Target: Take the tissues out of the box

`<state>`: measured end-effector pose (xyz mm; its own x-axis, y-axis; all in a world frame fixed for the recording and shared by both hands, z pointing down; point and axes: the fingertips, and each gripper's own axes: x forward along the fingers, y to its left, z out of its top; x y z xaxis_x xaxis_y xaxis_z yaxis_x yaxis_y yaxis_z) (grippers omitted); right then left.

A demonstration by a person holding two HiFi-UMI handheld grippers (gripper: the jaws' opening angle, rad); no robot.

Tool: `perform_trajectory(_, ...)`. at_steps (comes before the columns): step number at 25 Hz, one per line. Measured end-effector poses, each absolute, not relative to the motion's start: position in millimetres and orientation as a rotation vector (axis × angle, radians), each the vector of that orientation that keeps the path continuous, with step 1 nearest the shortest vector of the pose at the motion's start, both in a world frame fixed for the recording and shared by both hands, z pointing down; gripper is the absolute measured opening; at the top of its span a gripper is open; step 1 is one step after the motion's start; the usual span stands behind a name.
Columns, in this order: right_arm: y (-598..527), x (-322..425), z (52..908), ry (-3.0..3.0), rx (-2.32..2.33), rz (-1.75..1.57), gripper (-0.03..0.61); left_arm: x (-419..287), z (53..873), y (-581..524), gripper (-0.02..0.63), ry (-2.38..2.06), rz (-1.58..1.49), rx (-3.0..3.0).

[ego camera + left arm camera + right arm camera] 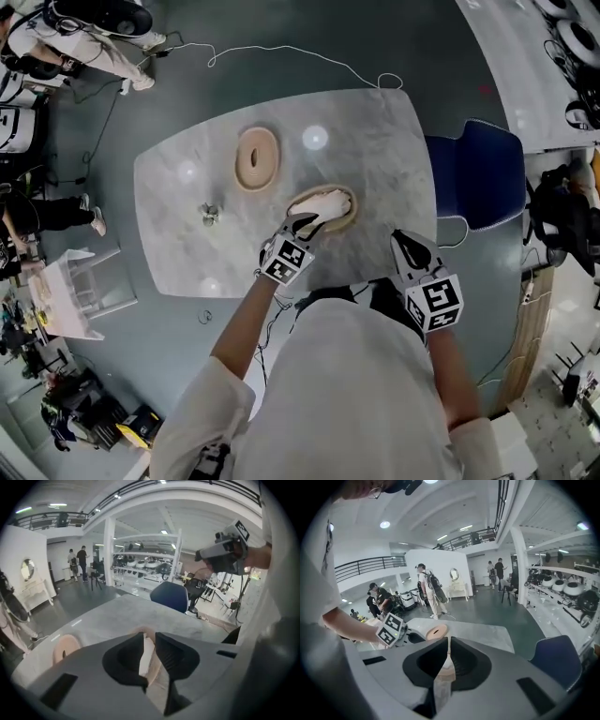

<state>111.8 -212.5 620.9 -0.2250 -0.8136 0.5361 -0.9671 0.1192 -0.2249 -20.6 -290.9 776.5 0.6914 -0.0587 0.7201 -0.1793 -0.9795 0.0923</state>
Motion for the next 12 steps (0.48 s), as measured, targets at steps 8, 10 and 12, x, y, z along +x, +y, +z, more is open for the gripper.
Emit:
perform_trajectory(8, -206, 111, 641, -2.066, 1.806, 0.867, 0.041, -1, 862, -300, 0.09, 0.028, 1.516, 2.694)
perform_trajectory(10, -205, 114, 644, -2.052, 1.827, 0.883, 0.041, 3, 879, -300, 0.097, 0.075, 1.593, 2.664)
perform_trajectory(12, -203, 117, 647, -2.038, 1.849, 0.898, 0.041, 4, 893, -299, 0.108, 0.117, 1.662, 2.627)
